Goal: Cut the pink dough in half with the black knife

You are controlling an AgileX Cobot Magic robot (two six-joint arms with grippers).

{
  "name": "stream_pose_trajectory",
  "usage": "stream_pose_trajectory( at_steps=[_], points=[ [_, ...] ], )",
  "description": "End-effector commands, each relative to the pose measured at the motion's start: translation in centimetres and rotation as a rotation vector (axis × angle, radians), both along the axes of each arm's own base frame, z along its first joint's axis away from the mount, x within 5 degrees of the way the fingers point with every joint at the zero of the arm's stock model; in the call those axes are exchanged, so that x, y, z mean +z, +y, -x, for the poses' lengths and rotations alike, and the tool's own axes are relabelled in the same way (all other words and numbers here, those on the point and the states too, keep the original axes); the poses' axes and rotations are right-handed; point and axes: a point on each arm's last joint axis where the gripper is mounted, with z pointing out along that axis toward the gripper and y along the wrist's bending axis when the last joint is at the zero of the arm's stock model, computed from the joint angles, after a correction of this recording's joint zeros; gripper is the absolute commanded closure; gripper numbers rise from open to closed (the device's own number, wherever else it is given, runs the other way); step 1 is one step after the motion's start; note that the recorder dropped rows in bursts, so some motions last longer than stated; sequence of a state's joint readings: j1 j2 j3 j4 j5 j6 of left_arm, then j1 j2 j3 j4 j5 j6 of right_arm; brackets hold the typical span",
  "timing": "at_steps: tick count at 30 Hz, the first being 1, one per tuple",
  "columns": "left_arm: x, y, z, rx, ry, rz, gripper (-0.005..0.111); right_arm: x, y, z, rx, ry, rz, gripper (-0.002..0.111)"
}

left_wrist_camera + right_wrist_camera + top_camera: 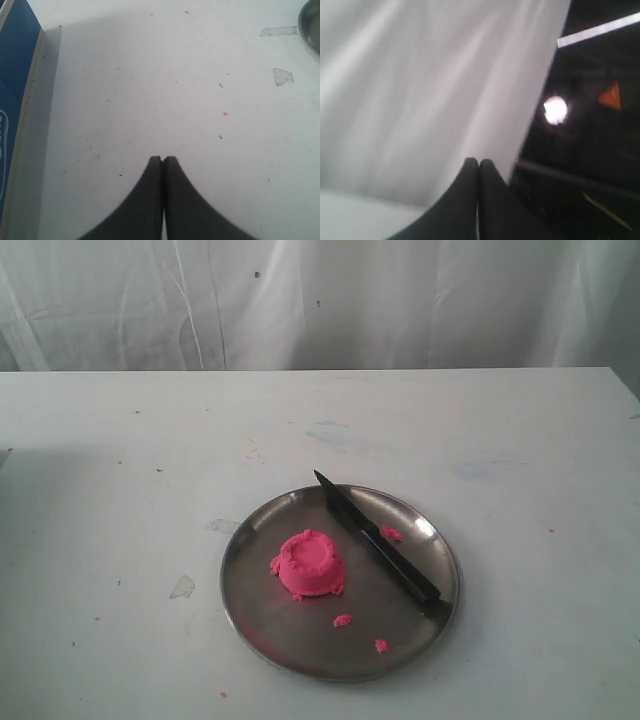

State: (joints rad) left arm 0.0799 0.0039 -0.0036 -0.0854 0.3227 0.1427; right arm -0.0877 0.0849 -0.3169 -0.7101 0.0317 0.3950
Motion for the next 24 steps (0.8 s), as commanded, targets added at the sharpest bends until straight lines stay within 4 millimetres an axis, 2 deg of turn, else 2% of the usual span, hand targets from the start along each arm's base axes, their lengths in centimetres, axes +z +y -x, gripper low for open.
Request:
stream_pose_trajectory(
  at_steps=[1, 5, 8, 11, 13, 17, 21, 22, 24],
  points=[
    [-0.2, -0.1, 0.1, -0.004, 0.014, 0.008, 0.107, -2.2, -2.0, -0.7, -0.236, 0.271, 0.094, 0.108],
    [-0.2, -0.1, 0.1, -0.004, 0.014, 0.008, 0.107, -2.7, -3.1, -0.1, -0.360, 0.388, 0.057, 0.108],
    [-0.2, -0.1, 0.1, -0.004, 0.014, 0.008, 0.107, -2.6, -4.3, 1.1, -0.482, 0.504, 0.006, 0.108],
    [-0.2, -0.1, 0.1, -0.004, 0.014, 0.008, 0.107, -2.8, -4.6, 1.7, -0.478, 0.634, 0.001, 0.108],
    [-0.2, -0.1, 0.1, -0.004, 0.014, 0.008, 0.107, -3.0, -3.8, 1.5, -0.332, 0.701, 0.023, 0.108],
    [-0.2, -0.1, 0.1, -0.004, 0.014, 0.008, 0.107, -1.7, -1.0, 1.4, 0.047, 0.690, -0.066, 0.108],
    [-0.2, -0.1, 0.1, -0.004, 0.014, 0.008, 0.107, 0.4, 1.6, 0.8, 0.317, 0.681, -0.292, 0.108],
    [-0.2, -0.1, 0.1, -0.004, 0.014, 0.008, 0.107, 0.6, 2.7, 0.3, 0.413, 0.740, -0.358, 0.108],
    [-0.2, -0.1, 0.1, -0.004, 0.014, 0.008, 0.107, 0.8, 4.8, -0.6, 0.614, 0.867, -0.362, 0.108]
  ],
)
